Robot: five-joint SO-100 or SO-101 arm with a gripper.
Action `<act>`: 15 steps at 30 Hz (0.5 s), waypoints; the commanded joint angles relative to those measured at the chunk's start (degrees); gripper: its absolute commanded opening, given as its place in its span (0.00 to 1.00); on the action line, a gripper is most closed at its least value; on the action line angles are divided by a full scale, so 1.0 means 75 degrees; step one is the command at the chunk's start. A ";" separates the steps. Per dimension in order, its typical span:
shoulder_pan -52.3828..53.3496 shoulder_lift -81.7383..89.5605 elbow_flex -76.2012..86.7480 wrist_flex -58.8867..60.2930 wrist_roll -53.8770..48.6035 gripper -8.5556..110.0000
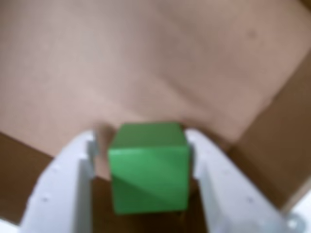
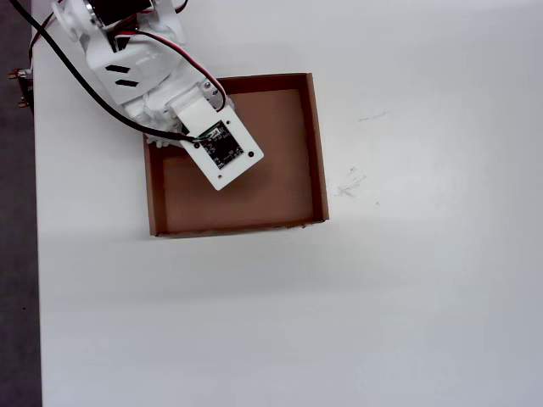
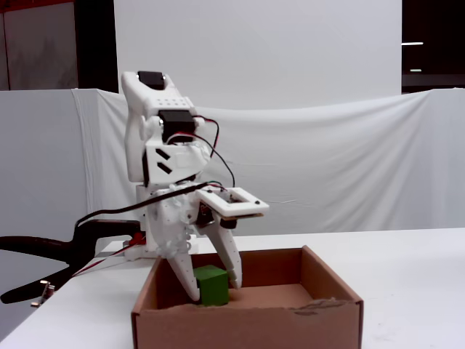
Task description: Grasp a green cube and put it in a box.
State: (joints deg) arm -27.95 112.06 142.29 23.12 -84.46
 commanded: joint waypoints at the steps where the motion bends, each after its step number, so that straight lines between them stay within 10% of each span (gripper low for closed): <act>1: 0.0070 0.0469 -0.0188 -0.0047 -0.0070 0.30; 15: 0.1031 0.2531 -0.1020 0.1781 -0.0035 0.30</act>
State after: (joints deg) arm -21.80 126.74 139.39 33.40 -84.46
